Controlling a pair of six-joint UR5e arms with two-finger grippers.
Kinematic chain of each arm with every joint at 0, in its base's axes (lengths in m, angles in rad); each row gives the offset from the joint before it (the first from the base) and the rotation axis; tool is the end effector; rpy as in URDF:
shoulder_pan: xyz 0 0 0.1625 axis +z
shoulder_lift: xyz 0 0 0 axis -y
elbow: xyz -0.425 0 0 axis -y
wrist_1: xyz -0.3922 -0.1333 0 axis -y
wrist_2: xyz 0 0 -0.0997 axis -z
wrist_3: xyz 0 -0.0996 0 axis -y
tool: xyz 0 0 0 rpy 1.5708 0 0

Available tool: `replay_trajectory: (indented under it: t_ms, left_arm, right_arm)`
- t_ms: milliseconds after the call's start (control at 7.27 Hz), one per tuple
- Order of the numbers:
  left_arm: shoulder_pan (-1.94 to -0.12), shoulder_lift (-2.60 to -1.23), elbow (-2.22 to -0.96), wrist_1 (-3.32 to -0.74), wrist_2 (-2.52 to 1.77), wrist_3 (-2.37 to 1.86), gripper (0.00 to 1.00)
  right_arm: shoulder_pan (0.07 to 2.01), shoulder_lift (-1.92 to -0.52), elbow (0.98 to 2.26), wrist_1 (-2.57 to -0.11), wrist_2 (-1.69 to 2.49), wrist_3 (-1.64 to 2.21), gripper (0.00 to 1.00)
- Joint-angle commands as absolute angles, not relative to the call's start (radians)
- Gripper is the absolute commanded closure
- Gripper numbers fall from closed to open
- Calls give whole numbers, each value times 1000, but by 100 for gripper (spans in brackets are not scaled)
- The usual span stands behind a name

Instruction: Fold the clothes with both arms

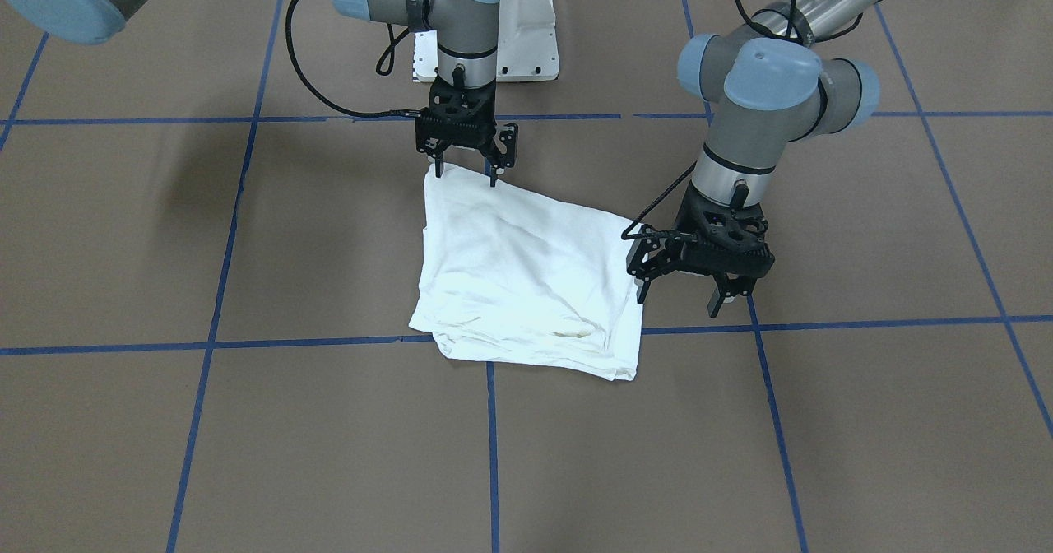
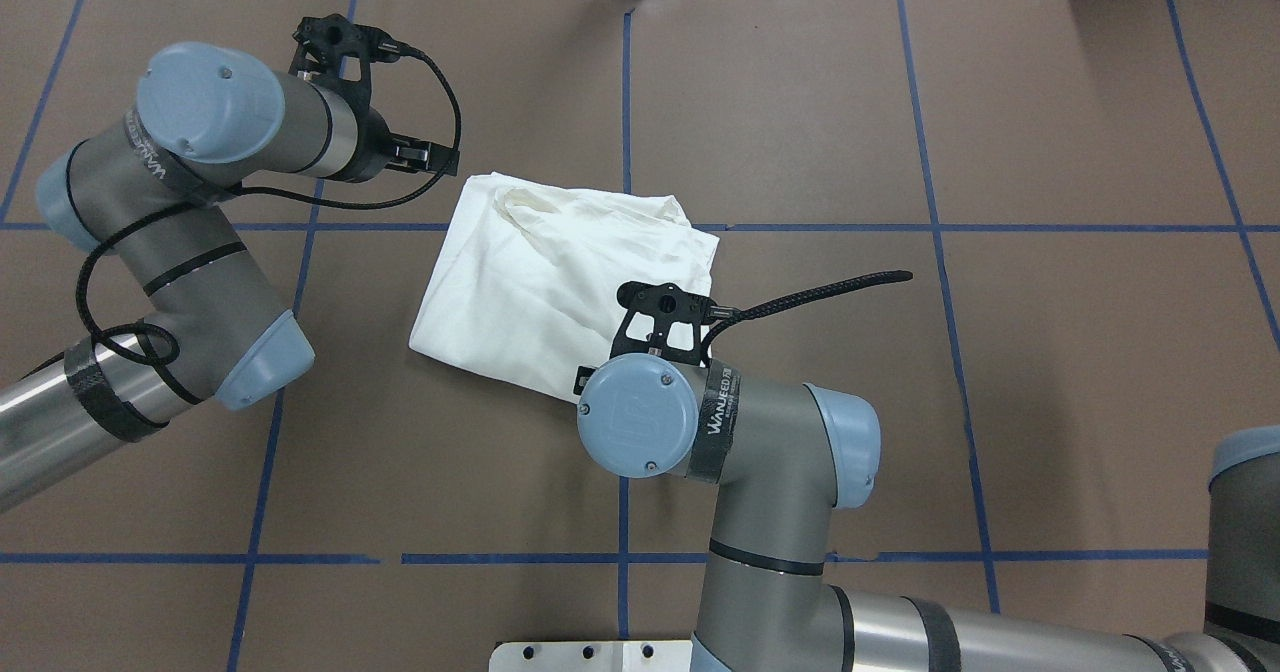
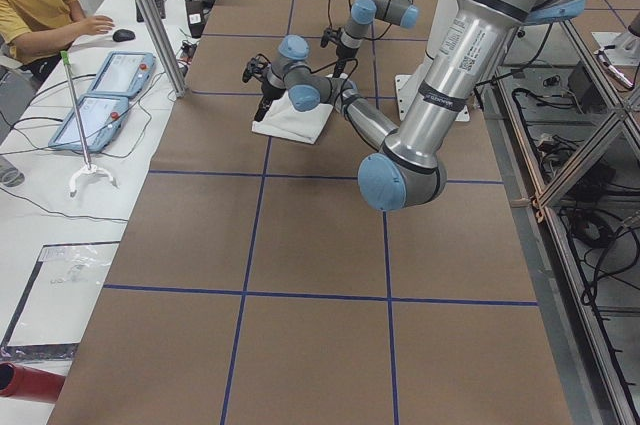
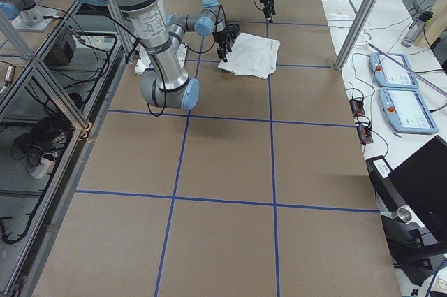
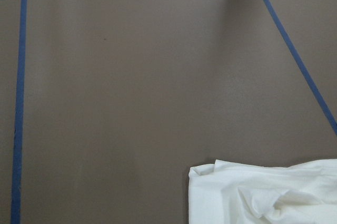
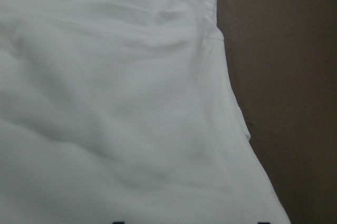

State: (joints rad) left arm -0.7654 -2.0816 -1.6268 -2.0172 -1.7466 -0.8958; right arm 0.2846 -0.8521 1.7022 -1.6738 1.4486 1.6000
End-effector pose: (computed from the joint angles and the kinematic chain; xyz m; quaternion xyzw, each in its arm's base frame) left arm 0.4062 -0.5509 0.2900 0.2611 0.4139 0.0032 0.8721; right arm -0.6108 -0.3302 0.1925 0.1028 -0.3540 0.1672 0.9144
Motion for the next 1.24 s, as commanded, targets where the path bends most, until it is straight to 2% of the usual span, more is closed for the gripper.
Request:
replay_trajectory:
  t_ms: [0, 550, 826, 1101]
  left_arm:
    - [-765, -2082, -1629, -2017, -1746, -896, 0]
    - [-765, -2079, -1632, -2017, -1746, -896, 0]
    - [-765, -2077, -1632, -2016, -1747, -896, 0]
    - [-767, -2054, -1667, -2007, -1778, -887, 0]
  right_arm:
    - [281, -851, 1596, -1529, 1424, 1617, 15]
    - [287, -856, 1592, -1522, 1422, 1608, 14]
    - [346, -845, 1713, -1674, 1487, 1494, 0]
    - [522, -856, 1819, -1781, 1679, 1316, 0]
